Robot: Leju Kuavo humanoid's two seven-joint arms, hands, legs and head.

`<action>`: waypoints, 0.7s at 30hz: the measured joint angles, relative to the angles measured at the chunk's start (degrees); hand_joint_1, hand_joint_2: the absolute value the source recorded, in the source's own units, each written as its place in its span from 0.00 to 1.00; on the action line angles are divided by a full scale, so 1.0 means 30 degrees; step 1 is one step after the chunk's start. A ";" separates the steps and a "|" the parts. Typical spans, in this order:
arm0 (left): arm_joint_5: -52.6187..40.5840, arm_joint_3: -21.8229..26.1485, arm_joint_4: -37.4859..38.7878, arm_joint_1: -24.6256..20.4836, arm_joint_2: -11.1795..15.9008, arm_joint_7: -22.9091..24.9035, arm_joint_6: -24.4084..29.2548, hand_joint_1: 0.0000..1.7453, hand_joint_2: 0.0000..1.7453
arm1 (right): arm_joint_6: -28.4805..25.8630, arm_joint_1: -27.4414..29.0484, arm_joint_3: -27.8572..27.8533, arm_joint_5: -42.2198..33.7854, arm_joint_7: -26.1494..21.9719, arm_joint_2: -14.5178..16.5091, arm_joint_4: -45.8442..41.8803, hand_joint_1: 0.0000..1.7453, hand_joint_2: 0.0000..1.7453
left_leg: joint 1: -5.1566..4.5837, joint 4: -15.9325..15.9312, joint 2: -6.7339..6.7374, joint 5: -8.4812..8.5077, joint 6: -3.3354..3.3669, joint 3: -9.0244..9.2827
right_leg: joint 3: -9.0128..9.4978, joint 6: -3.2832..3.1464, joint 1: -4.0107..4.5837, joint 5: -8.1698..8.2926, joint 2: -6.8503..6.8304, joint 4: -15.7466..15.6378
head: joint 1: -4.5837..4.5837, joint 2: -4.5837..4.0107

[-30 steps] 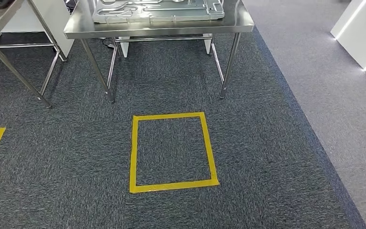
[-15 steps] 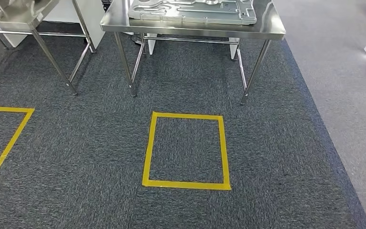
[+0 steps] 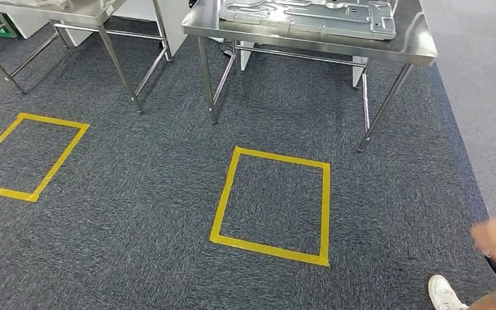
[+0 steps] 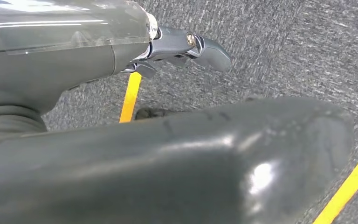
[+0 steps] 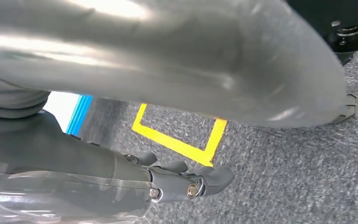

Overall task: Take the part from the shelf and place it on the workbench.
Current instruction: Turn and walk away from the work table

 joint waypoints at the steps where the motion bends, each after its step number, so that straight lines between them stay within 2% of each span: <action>1: -0.0062 -0.0016 0.0007 -0.0016 -0.0011 -0.0049 -0.0016 0.00 0.00 | 0.0000 -0.0002 -0.0002 -0.0051 0.0000 -0.0022 -0.0002 0.00 0.00 | -0.0039 -0.0523 0.0207 0.0098 0.0106 0.0231 | 0.0006 0.0108 0.0037 -0.0033 -0.0131 0.0067 | 0.0004 0.0000; 2: -0.0100 -0.0044 0.0015 -0.0018 -0.0022 -0.0084 -0.0033 0.00 0.00 | -0.0002 -0.0013 -0.0002 -0.0086 0.0000 -0.0046 -0.0004 0.00 0.00 | -0.0084 -0.0582 0.0171 0.0066 0.0232 0.0195 | 0.0019 0.0214 0.0061 -0.0039 -0.0264 0.0093 | 0.0004 0.0000; 4: -0.0148 -0.0115 0.0018 0.0018 -0.0035 -0.0115 -0.0045 0.00 0.00 | -0.0011 -0.0033 -0.0002 -0.0128 -0.0004 -0.0064 -0.0004 0.00 0.00 | -0.0073 -0.0655 -0.0192 0.0228 0.0465 0.0136 | 0.0063 0.0442 -0.0004 -0.0065 -0.0427 0.0138 | 0.0007 0.0000; 5: -0.0151 -0.0155 0.0018 0.0029 -0.0051 -0.0115 -0.0058 0.00 0.00 | -0.0020 -0.0031 -0.0004 -0.0140 -0.0007 -0.0077 -0.0004 0.00 0.00 | -0.0044 -0.0707 -0.0366 0.0331 0.0601 0.0121 | -0.0014 0.0557 -0.0056 -0.0293 -0.0179 0.0367 | 0.0005 0.0000; 7: -0.0151 -0.0224 0.0018 0.0000 -0.0084 -0.0122 -0.0080 0.00 0.00 | -0.0033 0.0024 -0.0007 -0.0166 -0.0011 -0.0098 0.0000 0.00 0.00 | 0.0021 -0.0781 -0.0708 0.0551 0.0822 0.0019 | -0.0733 0.0735 -0.0164 -0.1476 0.0772 0.2029 | 0.0007 0.0000; 8: -0.0155 -0.0250 0.0018 -0.0019 -0.0089 -0.0137 -0.0086 0.00 0.00 | -0.0031 0.0052 -0.0009 -0.0180 -0.0013 -0.0100 0.0002 0.00 0.00 | 0.0013 -0.0771 -0.0895 0.0619 0.0877 -0.0095 | -0.1354 0.0776 -0.0177 -0.2248 0.1207 0.3395 | 0.0007 0.0000; 9: -0.0160 -0.0268 0.0018 -0.0028 -0.0089 -0.0160 -0.0087 0.00 0.00 | -0.0027 0.0079 -0.0009 -0.0199 -0.0013 -0.0098 0.0004 0.00 0.00 | 0.0000 -0.0752 -0.1108 0.0675 0.0894 -0.0197 | -0.1964 0.0799 -0.0189 -0.2848 0.1412 0.4750 | 0.0007 0.0000; 10: -0.0168 -0.0279 0.0018 -0.0022 -0.0089 -0.0191 -0.0089 0.00 0.00 | -0.0027 0.0100 -0.0011 -0.0228 -0.0013 -0.0097 0.0004 0.00 0.00 | -0.0014 -0.0727 -0.1334 0.0714 0.0890 -0.0269 | -0.2355 0.0802 -0.0190 -0.3087 0.1482 0.5630 | 0.0009 0.0000; 11: -0.0175 -0.0284 0.0018 -0.0009 -0.0089 -0.0226 -0.0091 0.00 0.00 | -0.0038 0.0122 -0.0013 -0.0260 -0.0015 -0.0095 0.0004 0.00 0.00 | -0.0023 -0.0697 -0.1580 0.0740 0.0872 -0.0314 | -0.2397 0.0781 -0.0189 -0.2919 0.1519 0.5791 | 0.0009 0.0000; 12: -0.0179 -0.0289 0.0018 -0.0004 -0.0089 -0.0257 -0.0091 0.00 0.00 | -0.0060 0.0139 -0.0015 -0.0291 -0.0016 -0.0095 0.0004 0.00 0.00 | -0.0025 -0.0660 -0.1843 0.0757 0.0851 -0.0334 | -0.2037 0.0731 -0.0189 -0.2375 0.1589 0.5110 | 0.0009 0.0000; 13: -0.0180 -0.0295 0.0018 -0.0004 -0.0095 -0.0284 -0.0091 0.00 0.00 | -0.0089 0.0152 -0.0016 -0.0317 -0.0022 -0.0095 0.0004 0.00 0.00 | -0.0024 -0.0619 -0.2102 0.0763 0.0821 -0.0342 | -0.1386 0.0652 -0.0190 -0.1631 0.1814 0.3813 | 0.0011 0.0000; 15: -0.0171 -0.0306 0.0025 -0.0023 -0.0137 -0.0331 -0.0065 0.00 0.00 | -0.0173 0.0176 -0.0018 -0.0337 -0.0040 -0.0111 0.0004 0.00 0.00 | -0.0050 -0.0519 -0.2568 0.0778 0.0687 -0.0420 | -0.0137 0.0476 -0.0203 -0.0614 0.2694 0.1196 | 0.0011 0.0000; 16: -0.0151 -0.0306 0.0029 -0.0028 -0.0159 -0.0357 -0.0031 0.00 0.00 | -0.0206 0.0184 -0.0018 -0.0326 -0.0053 -0.0118 0.0004 0.00 0.00 | -0.0046 -0.0483 -0.2764 0.0802 0.0575 -0.0495 | 0.0158 0.0417 -0.0191 -0.0434 0.2995 0.0495 | 0.0011 0.0000; 17: -0.0104 -0.0306 0.0033 -0.0013 -0.0177 -0.0382 0.0027 0.00 0.00 | -0.0238 0.0192 -0.0018 -0.0299 -0.0065 -0.0126 0.0004 0.00 0.00 | -0.0025 -0.0476 -0.2954 0.0844 0.0443 -0.0578 | 0.0241 0.0360 -0.0164 -0.0443 0.3099 0.0246 | 0.0011 0.0000; 19: 0.0047 -0.0293 0.0033 0.0107 -0.0180 -0.0421 0.0176 0.00 0.00 | -0.0262 0.0195 -0.0011 -0.0153 -0.0098 -0.0084 0.0007 0.00 0.00 | 0.0032 -0.0503 -0.3284 0.0921 0.0173 -0.0717 | 0.0241 0.0180 -0.0162 -0.0335 0.2637 0.0124 | 0.0011 0.0000; 20: 0.0178 -0.0279 0.0033 0.0197 -0.0188 -0.0439 0.0282 0.00 0.00 | -0.0271 0.0222 0.0002 -0.0009 -0.0115 -0.0053 0.0011 0.00 0.00 | 0.0015 -0.0345 -0.3092 0.0788 0.0076 -0.0825 | 0.0269 0.0024 -0.0199 -0.0266 0.2395 0.0010 | 0.0007 0.0000; 21: 0.0331 -0.0251 0.0033 0.0275 -0.0200 -0.0448 0.0402 0.00 0.00 | -0.0275 0.0271 0.0038 0.0184 -0.0126 -0.0020 0.0015 0.00 0.00 | -0.0014 0.0156 -0.2685 0.0420 -0.0002 -0.1084 | 0.0286 -0.0117 -0.0237 -0.0196 0.2115 -0.0112 | 0.0004 0.0000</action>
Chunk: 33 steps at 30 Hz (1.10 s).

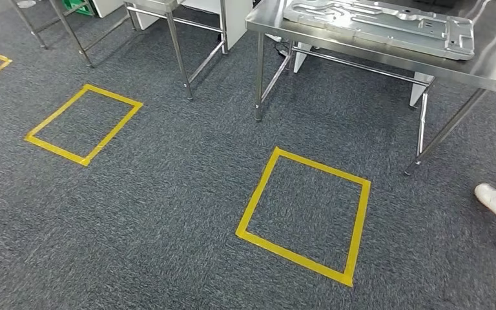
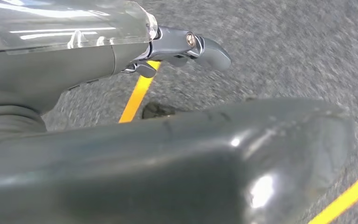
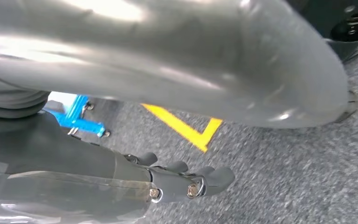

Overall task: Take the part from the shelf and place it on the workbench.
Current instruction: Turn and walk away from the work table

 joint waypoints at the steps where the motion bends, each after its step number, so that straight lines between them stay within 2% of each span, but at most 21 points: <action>1: 0.0177 0.0046 0.0000 0.0046 -0.0011 -0.0009 0.0129 0.00 0.00 | 0.0004 0.0063 0.0060 0.0219 -0.0004 0.0031 0.0004 0.00 0.00 | -0.0011 0.0912 0.0547 -0.0593 -0.0052 -0.0412 | -0.0002 -0.0110 -0.0023 0.0047 -0.0285 -0.0085 | -0.0002 0.0000; 3: 0.0503 0.0197 0.0000 0.0121 -0.0042 -0.0013 0.0361 0.00 0.00 | 0.0020 0.0186 0.0230 0.0634 0.0018 0.0042 0.0004 0.00 0.00 | -0.0013 0.3505 0.1366 -0.1975 -0.0178 -0.1593 | -0.0057 -0.0198 0.0086 0.0050 -0.0847 -0.0100 | -0.0004 0.0000; 5: 0.0733 0.0419 0.0000 0.0267 -0.0051 -0.0020 0.0542 0.00 0.00 | 0.0069 0.0231 0.0432 0.0920 0.0040 0.0049 0.0004 0.00 0.00 | 0.0003 0.4879 0.1566 -0.2380 -0.0251 -0.2089 | -0.0091 -0.0208 0.0167 0.0035 -0.1395 -0.0076 | -0.0004 0.0000; 6: 0.0811 0.0521 0.0000 0.0358 -0.0053 -0.0020 0.0634 0.00 0.00 | 0.0111 0.0224 0.0530 0.1027 0.0053 0.0049 0.0004 0.00 0.00 | 0.0001 0.4424 0.1645 -0.2029 -0.0243 -0.1753 | -0.0084 -0.0199 0.0188 0.0021 -0.1649 -0.0059 | -0.0004 0.0000; 7: 0.0857 0.0600 0.0000 0.0431 -0.0051 -0.0018 0.0720 0.00 0.00 | 0.0162 0.0207 0.0618 0.1102 0.0068 0.0049 0.0004 0.00 0.00 | -0.0008 0.3206 0.1822 -0.1417 -0.0196 -0.1026 | -0.0056 -0.0176 0.0200 -0.0003 -0.1884 -0.0037 | -0.0004 0.0000; 9: 0.0897 0.0734 0.0000 0.0456 -0.0049 -0.0007 0.0849 0.00 0.00 | 0.0264 0.0181 0.0755 0.1182 0.0093 0.0049 0.0004 0.00 0.00 | -0.0106 0.0360 0.2671 -0.0393 0.0018 0.0571 | 0.0026 -0.0059 0.0266 -0.0092 -0.2305 0.0033 | -0.0002 0.0000; 10: 0.0900 0.0807 0.0000 0.0440 -0.0051 -0.0002 0.0889 0.00 0.00 | 0.0297 0.0161 0.0813 0.1193 0.0097 0.0045 0.0004 0.00 0.00 | -0.0169 -0.0492 0.2959 -0.0155 0.0132 0.1014 | 0.0065 0.0031 0.0307 -0.0132 -0.2489 0.0066 | -0.0002 0.0000; 11: 0.0902 0.0871 0.0000 0.0438 -0.0053 0.0006 0.0924 0.00 0.00 | 0.0317 0.0130 0.0867 0.1196 0.0100 0.0040 0.0004 0.00 0.00 | -0.0231 -0.0839 0.3104 -0.0112 0.0231 0.1156 | 0.0100 0.0120 0.0340 -0.0161 -0.2652 0.0085 | -0.0002 0.0000; 13: 0.0924 0.0962 0.0000 0.0497 -0.0060 0.0069 0.1008 0.00 0.00 | 0.0326 0.0029 0.0966 0.1220 0.0137 0.0029 0.0004 0.00 0.00 | -0.0225 -0.0906 0.2695 -0.0018 0.0409 0.1117 | 0.0180 0.0311 0.0347 -0.0193 -0.2903 0.0070 | -0.0004 0.0000; 14: 0.0955 0.0995 0.0002 0.0527 -0.0090 0.0117 0.1053 0.00 0.00 | 0.0326 -0.0006 0.1007 0.1255 0.0175 0.0014 0.0004 0.00 0.00 | -0.0175 -0.0971 0.2518 0.0062 0.0514 0.1137 | 0.0184 0.0419 0.0318 -0.0315 -0.2675 0.0162 | 0.0000 0.0000; 16: 0.1041 0.1064 0.0005 0.0509 -0.0153 0.0217 0.1152 0.00 0.00 | 0.0337 -0.0004 0.1067 0.1382 0.0243 -0.0018 0.0004 0.00 0.00 | -0.0056 -0.1097 0.2143 0.0255 0.0746 0.1135 | -0.0289 0.0601 0.0234 -0.1204 -0.1640 0.1338 | 0.0000 0.0000; 18: 0.1157 0.1142 0.0007 0.0455 -0.0211 0.0268 0.1257 0.00 0.00 | 0.0357 0.0053 0.1109 0.1526 0.0257 -0.0038 0.0005 0.00 0.00 | -0.0061 -0.1092 0.1723 0.0343 0.0860 0.0998 | -0.1502 0.0675 0.0150 -0.2621 -0.0761 0.4005 | 0.0000 0.0000; 19: 0.1212 0.1201 0.0007 0.0447 -0.0232 0.0284 0.1299 0.00 0.00 | 0.0364 0.0076 0.1135 0.1573 0.0257 -0.0038 0.0007 0.00 0.00 | -0.0068 -0.1075 0.1466 0.0367 0.0871 0.0951 | -0.2078 0.0702 0.0122 -0.3057 -0.0638 0.5223 | 0.0000 0.0000; 20: 0.1255 0.1272 0.0007 0.0464 -0.0253 0.0297 0.1330 0.00 0.00 | 0.0366 0.0095 0.1168 0.1604 0.0257 -0.0042 0.0009 0.00 0.00 | -0.0072 -0.1050 0.1204 0.0380 0.0867 0.0929 | -0.2383 0.0722 0.0096 -0.3095 -0.0599 0.5839 | 0.0000 0.0000; 21: 0.1274 0.1337 0.0007 0.0483 -0.0271 0.0308 0.1346 0.00 0.00 | 0.0366 0.0105 0.1202 0.1624 0.0257 -0.0049 0.0011 0.00 0.00 | -0.0072 -0.1015 0.0929 0.0383 0.0849 0.0928 | -0.2319 0.0728 0.0064 -0.2720 -0.0568 0.5663 | 0.0000 0.0000; 22: 0.1286 0.1386 0.0007 0.0497 -0.0297 0.0315 0.1354 0.00 0.00 | 0.0364 0.0108 0.1232 0.1641 0.0257 -0.0060 0.0011 0.00 0.00 | -0.0069 -0.0966 0.0649 0.0372 0.0814 0.0938 | -0.1896 0.0712 0.0022 -0.2015 -0.0467 0.4696 | 0.0000 0.0000; 24: 0.1316 0.1423 0.0011 0.0487 -0.0372 0.0319 0.1374 0.00 0.00 | 0.0364 0.0133 0.1284 0.1685 0.0255 -0.0100 0.0011 0.00 0.00 | -0.0085 -0.0784 0.0124 0.0313 0.0671 0.0863 | -0.0718 0.0635 -0.0086 -0.0668 0.0439 0.1946 | 0.0002 0.0000; 26: 0.1443 0.1463 0.0015 0.0461 -0.0426 0.0322 0.1447 0.00 0.00 | 0.0375 0.0134 0.1381 0.1810 0.0206 -0.0130 0.0011 0.00 0.00 | -0.0073 -0.0620 -0.0337 0.0302 0.0421 0.0654 | -0.0182 0.0567 -0.0112 -0.0238 0.1180 0.0545 | 0.0002 0.0000; 28: 0.1711 0.1599 0.0015 0.0500 -0.0466 0.0326 0.1643 0.00 0.00 | 0.0395 0.0075 0.1549 0.2047 0.0104 -0.0133 0.0011 0.00 0.00 | -0.0003 -0.0645 -0.0795 0.0380 0.0122 0.0480 | -0.0172 0.0429 -0.0049 -0.0253 0.0927 0.0473 | 0.0000 0.0000; 30: 0.2044 0.1844 0.0015 0.0581 -0.0555 0.0312 0.1945 0.00 0.00 | 0.0446 0.0046 0.1781 0.2344 -0.0015 -0.0151 0.0009 0.00 0.00 | 0.0010 -0.0346 -0.0427 0.0157 -0.0083 0.0285 | -0.0075 0.0162 -0.0071 -0.0143 0.0401 0.0267 | -0.0002 0.0000; 33: 0.2430 0.2157 0.0015 0.0544 -0.0707 0.0126 0.2288 0.00 0.00 | 0.0592 0.0084 0.2153 0.2719 -0.0255 -0.0191 0.0009 0.00 0.00 | -0.0010 0.2529 0.1212 -0.1500 -0.0245 -0.1067 | -0.0023 -0.0111 -0.0027 -0.0087 -0.0500 0.0097 | -0.0004 0.0000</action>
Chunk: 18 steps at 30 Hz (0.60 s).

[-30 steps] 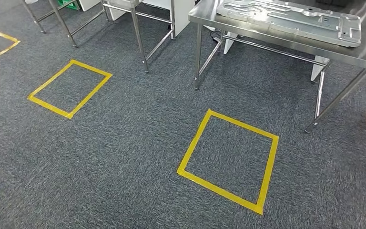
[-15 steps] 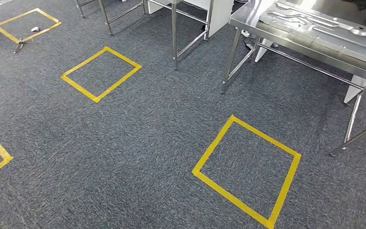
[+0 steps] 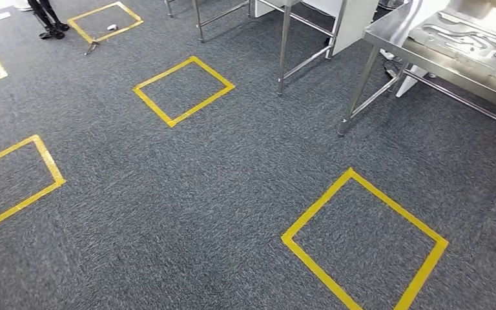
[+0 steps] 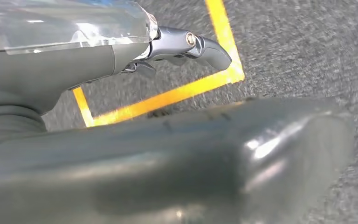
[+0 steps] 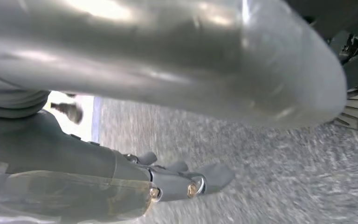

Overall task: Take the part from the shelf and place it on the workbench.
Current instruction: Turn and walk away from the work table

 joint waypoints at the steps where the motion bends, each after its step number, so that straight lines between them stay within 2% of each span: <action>1: 0.0078 0.0098 0.0000 -0.0030 -0.0035 -0.0121 0.0044 0.00 0.00 | 0.0051 -0.0002 0.0109 0.0069 -0.0083 -0.0002 0.0002 0.00 0.00 | 0.0032 0.1133 0.0197 -0.0478 -0.0059 -0.0524 | -0.0007 -0.0033 0.0048 -0.0023 -0.0321 0.0013 | 0.0002 0.0000; 2: 0.0083 0.0195 0.0000 -0.0035 -0.0062 -0.0283 0.0016 0.00 0.00 | 0.0086 -0.0026 0.0211 0.0068 -0.0187 0.0002 0.0002 0.00 0.00 | 0.0059 0.1798 0.0287 -0.0642 -0.0108 -0.0802 | -0.0009 -0.0048 0.0082 -0.0048 -0.0631 0.0031 | 0.0004 0.0000; 3: -0.0015 0.0270 0.0000 -0.0020 -0.0078 -0.0463 -0.0121 0.00 0.00 | 0.0109 -0.0075 0.0293 -0.0036 -0.0291 0.0016 0.0002 0.00 0.00 | 0.0079 0.1782 0.0352 -0.0448 -0.0140 -0.0733 | -0.0010 -0.0051 0.0099 -0.0082 -0.0926 0.0060 | 0.0004 0.0000; 4: -0.0243 0.0288 -0.0002 0.0001 -0.0052 -0.0624 -0.0368 0.00 0.00 | 0.0117 -0.0136 0.0329 -0.0279 -0.0385 0.0055 0.0002 0.00 0.00 | 0.0088 0.1044 0.0465 0.0045 -0.0147 -0.0289 | -0.0002 -0.0034 0.0106 -0.0121 -0.1178 0.0099 | 0.0004 0.0000; 6: -0.1048 0.0115 -0.0004 -0.0022 0.0144 -0.0780 -0.1182 0.00 0.00 | 0.0082 -0.0253 0.0181 -0.1127 -0.0470 0.0188 0.0002 0.00 0.00 | 0.0038 -0.1461 0.1192 0.1113 -0.0020 0.1133 | 0.0052 0.0062 0.0152 -0.0218 -0.1604 0.0190 | 0.0004 0.0000; 7: -0.1469 -0.0073 -0.0004 -0.0118 0.0316 -0.0744 -0.1587 0.00 0.00 | 0.0044 -0.0293 0.0010 -0.1576 -0.0439 0.0277 0.0007 0.00 0.00 | -0.0009 -0.2416 0.1549 0.1421 0.0091 0.1653 | 0.0082 0.0144 0.0191 -0.0265 -0.1796 0.0229 | 0.0004 0.0000; 8: -0.1804 -0.0280 -0.0004 -0.0235 0.0483 -0.0662 -0.1904 0.00 0.00 | 0.0004 -0.0342 -0.0183 -0.1949 -0.0388 0.0351 0.0013 0.00 0.00 | -0.0065 -0.2948 0.1788 0.1544 0.0204 0.1905 | 0.0116 0.0236 0.0227 -0.0296 -0.1980 0.0256 | 0.0004 0.0000; 9: -0.2016 -0.0468 -0.0002 -0.0354 0.0642 -0.0567 -0.2081 0.00 0.00 | -0.0031 -0.0399 -0.0362 -0.2183 -0.0321 0.0428 0.0018 0.00 0.00 | -0.0120 -0.3078 0.1805 0.1527 0.0313 0.1908 | 0.0153 0.0328 0.0248 -0.0308 -0.2165 0.0250 | 0.0004 0.0000; 11: -0.2197 -0.0730 -0.0004 -0.0479 0.0873 -0.0413 -0.2146 0.00 0.00 | -0.0089 -0.0530 -0.0601 -0.2375 -0.0182 0.0546 0.0024 0.00 0.00 | -0.0082 -0.3209 0.1399 0.1678 0.0501 0.1860 | 0.0255 0.0518 0.0230 -0.0344 -0.2397 0.0229 | 0.0004 0.0000; 12: -0.2229 -0.0803 -0.0002 -0.0504 0.0940 -0.0357 -0.2106 0.00 0.00 | -0.0119 -0.0569 -0.0670 -0.2395 -0.0111 0.0587 0.0024 0.00 0.00 | -0.0030 -0.3327 0.1219 0.1769 0.0612 0.1895 | 0.0226 0.0608 0.0202 -0.0523 -0.2131 0.0387 | 0.0004 0.0000; 13: -0.2255 -0.0862 -0.0004 -0.0538 0.0984 -0.0308 -0.2044 0.00 0.00 | -0.0144 -0.0573 -0.0727 -0.2404 -0.0049 0.0607 0.0024 0.00 0.00 | 0.0026 -0.3447 0.1037 0.1880 0.0729 0.1923 | 0.0016 0.0685 0.0165 -0.0935 -0.1652 0.0918 | 0.0005 0.0000; 15: -0.2277 -0.0945 -0.0006 -0.0635 0.1015 -0.0239 -0.1934 0.00 0.00 | -0.0169 -0.0533 -0.0841 -0.2406 0.0040 0.0612 0.0024 0.00 0.00 | 0.0050 -0.3531 0.0657 0.2024 0.0894 0.1870 | -0.0988 0.0783 0.0081 -0.2220 -0.0521 0.3111 | 0.0007 0.0000; 16: -0.2284 -0.0988 -0.0007 -0.0674 0.1026 -0.0213 -0.1894 0.00 0.00 | -0.0171 -0.0496 -0.0894 -0.2406 0.0062 0.0614 0.0024 0.00 0.00 | 0.0034 -0.3515 0.0426 0.2057 0.0937 0.1810 | -0.1619 0.0812 0.0062 -0.2783 -0.0251 0.4426 | 0.0007 0.0000; 17: -0.2284 -0.1029 -0.0005 -0.0687 0.1028 -0.0197 -0.1865 0.00 0.00 | -0.0171 -0.0463 -0.0936 -0.2406 0.0079 0.0616 0.0024 0.00 0.00 | 0.0022 -0.3487 0.0172 0.2069 0.0947 0.1773 | -0.2078 0.0839 0.0056 -0.3014 -0.0148 0.5346 | 0.0007 0.0000; 18: -0.2289 -0.1073 -0.0004 -0.0673 0.1029 -0.0186 -0.1831 0.00 0.00 | -0.0171 -0.0417 -0.0971 -0.2413 0.0088 0.0617 0.0024 0.00 0.00 | 0.0015 -0.3444 -0.0100 0.2069 0.0938 0.1754 | -0.2241 0.0851 0.0048 -0.2846 -0.0108 0.5603 | 0.0005 0.0000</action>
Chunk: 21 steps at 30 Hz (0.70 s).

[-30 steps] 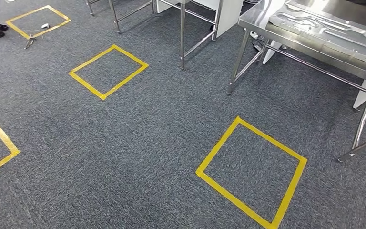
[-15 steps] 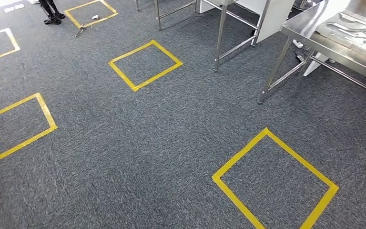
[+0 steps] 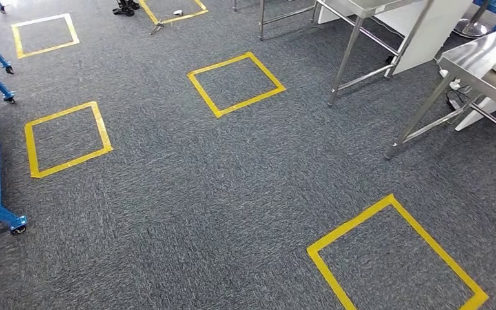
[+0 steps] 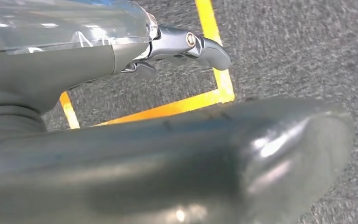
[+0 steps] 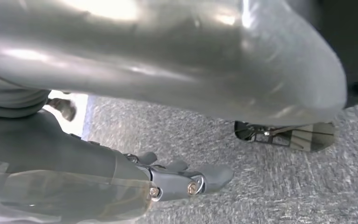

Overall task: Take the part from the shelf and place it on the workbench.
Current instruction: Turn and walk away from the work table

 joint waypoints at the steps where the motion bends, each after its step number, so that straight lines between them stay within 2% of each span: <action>1: -0.0016 -0.0045 0.0002 0.0036 -0.0005 0.0000 0.0046 0.00 0.00 | 0.0000 0.0048 -0.0038 -0.0024 0.0007 0.0000 0.0000 0.00 0.00 | 0.0000 0.0062 -0.0287 -0.0012 -0.0026 -0.0006 | 0.0202 -0.0009 -0.0015 0.0552 0.0047 -0.0536 | 0.0002 0.0000; 2: -0.0033 -0.0089 0.0004 0.0077 -0.0016 -0.0005 0.0089 0.00 0.00 | -0.0004 0.0098 -0.0080 -0.0060 0.0009 -0.0002 0.0000 0.00 0.00 | 0.0001 0.0137 -0.0567 -0.0040 -0.0070 -0.0009 | 0.0717 -0.0044 -0.0046 0.1350 0.0211 -0.1747 | 0.0004 0.0000; 4: -0.0075 -0.0156 0.0004 0.0137 -0.0056 -0.0025 0.0156 0.00 0.00 | -0.0018 0.0210 -0.0180 -0.0138 0.0009 -0.0004 0.0000 0.00 0.00 | -0.0016 0.0316 -0.1062 -0.0099 -0.0222 -0.0097 | 0.1746 -0.0155 -0.0111 0.2419 0.1012 -0.4187 | 0.0004 0.0000; 5: -0.0084 -0.0178 0.0004 0.0152 -0.0071 -0.0040 0.0176 0.00 0.00 | -0.0026 0.0242 -0.0226 -0.0164 0.0009 -0.0002 0.0002 0.00 0.00 | -0.0033 0.0381 -0.1255 -0.0102 -0.0335 -0.0182 | 0.1993 -0.0207 -0.0111 0.2614 0.1300 -0.4842 | 0.0002 0.0000; 6: -0.0095 -0.0189 0.0004 0.0178 -0.0080 -0.0053 0.0191 0.00 0.00 | -0.0031 0.0252 -0.0260 -0.0177 0.0013 0.0000 0.0004 0.00 0.00 | -0.0024 0.0403 -0.1424 -0.0076 -0.0463 -0.0267 | 0.2039 -0.0270 -0.0070 0.2583 0.1437 -0.5028 | 0.0002 0.0000; 8: -0.0102 -0.0195 0.0002 0.0262 -0.0073 -0.0073 0.0209 0.00 0.00 | -0.0038 0.0229 -0.0295 -0.0191 0.0020 0.0005 0.0004 0.00 0.00 | 0.0023 0.0374 -0.1654 -0.0020 -0.0731 -0.0400 | 0.2039 -0.0471 -0.0027 0.2688 0.1044 -0.5124 | 0.0000 0.0000; 9: -0.0102 -0.0197 0.0002 0.0307 -0.0069 -0.0073 0.0209 0.00 0.00 | -0.0042 0.0232 -0.0299 -0.0193 0.0024 0.0009 0.0002 0.00 0.00 | 0.0041 0.0506 -0.1391 -0.0126 -0.0830 -0.0481 | 0.2074 -0.0624 -0.0044 0.2739 0.0833 -0.5208 | 0.0000 0.0000; 10: -0.0100 -0.0198 0.0002 0.0318 -0.0069 -0.0073 0.0209 0.00 0.00 | -0.0042 0.0247 -0.0302 -0.0195 0.0024 0.0015 0.0002 0.00 0.00 | 0.0038 0.0946 -0.0947 -0.0434 -0.0912 -0.0698 | 0.2103 -0.0771 -0.0079 0.2784 0.0584 -0.5298 | -0.0002 0.0000; 12: -0.0096 -0.0206 0.0004 0.0261 -0.0077 -0.0073 0.0207 0.00 0.00 | -0.0038 0.0317 -0.0315 -0.0197 0.0024 0.0036 0.0005 0.00 0.00 | 0.0045 0.3033 0.0095 -0.1633 -0.1053 -0.1650 | 0.2118 -0.0965 -0.0059 0.2800 0.0041 -0.5380 | -0.0002 0.0000; 13: -0.0093 -0.0208 0.0004 0.0224 -0.0080 -0.0073 0.0207 0.00 0.00 | -0.0036 0.0351 -0.0326 -0.0197 0.0024 0.0045 0.0007 0.00 0.00 | 0.0065 0.4411 0.0311 -0.2275 -0.1131 -0.2289 | 0.2103 -0.1000 -0.0024 0.2788 -0.0250 -0.5377 | -0.0002 0.0000; 14: -0.0091 -0.0209 0.0004 0.0218 -0.0080 -0.0073 0.0207 0.00 0.00 | -0.0036 0.0379 -0.0344 -0.0197 0.0024 0.0053 0.0007 0.00 0.00 | 0.0084 0.5513 0.0400 -0.2678 -0.1196 -0.2782 | 0.2095 -0.1007 0.0004 0.2777 -0.0539 -0.5373 | -0.0002 0.0000; 15: -0.0089 -0.0209 0.0004 0.0244 -0.0078 -0.0071 0.0209 0.00 0.00 | -0.0036 0.0389 -0.0366 -0.0197 0.0024 0.0053 0.0007 0.00 0.00 | 0.0097 0.6017 0.0452 -0.2736 -0.1239 -0.2978 | 0.2095 -0.1000 0.0019 0.2763 -0.0809 -0.5367 | -0.0002 0.0000; 16: -0.0093 -0.0209 0.0004 0.0280 -0.0073 -0.0069 0.0222 0.00 0.00 | -0.0038 0.0388 -0.0388 -0.0195 0.0024 0.0055 0.0007 0.00 0.00 | 0.0108 0.5671 0.0527 -0.2403 -0.1260 -0.2742 | 0.2111 -0.0972 0.0022 0.2745 -0.1055 -0.5361 | -0.0002 0.0000; 17: -0.0082 -0.0207 0.0002 0.0311 -0.0067 -0.0064 0.0250 0.00 0.00 | -0.0042 0.0380 -0.0404 -0.0164 0.0024 0.0060 0.0007 0.00 0.00 | 0.0115 0.4528 0.0719 -0.1791 -0.1252 -0.2095 | 0.2153 -0.0926 0.0020 0.2714 -0.1292 -0.5351 | -0.0002 0.0000; 19: 0.0086 -0.0200 0.0002 0.0297 -0.0058 -0.0057 0.0377 0.00 0.00 | -0.0042 0.0362 -0.0406 0.0068 0.0015 0.0071 0.0007 0.00 0.00 | 0.0070 0.1700 0.1530 -0.0727 -0.1104 -0.0568 | 0.2270 -0.0765 0.0081 0.2613 -0.1718 -0.5306 | 0.0000 0.0000; 20: 0.0258 -0.0182 0.0002 0.0287 -0.0064 -0.0077 0.0503 0.00 0.00 | -0.0020 0.0354 -0.0377 0.0292 -0.0007 0.0073 0.0007 0.00 0.00 | 0.0023 0.0814 0.1814 -0.0478 -0.0962 -0.0120 | 0.2325 -0.0653 0.0125 0.2565 -0.1891 -0.5283 | 0.0000 0.0000; 21: 0.0461 -0.0146 0.0004 0.0315 -0.0073 -0.0147 0.0684 0.00 0.00 | 0.0040 0.0330 -0.0301 0.0558 -0.0044 0.0068 0.0005 0.00 0.00 | -0.0036 0.0464 0.1935 -0.0442 -0.0806 0.0020 | 0.2370 -0.0534 0.0169 0.2529 -0.2046 -0.5270 | 0.0000 0.0000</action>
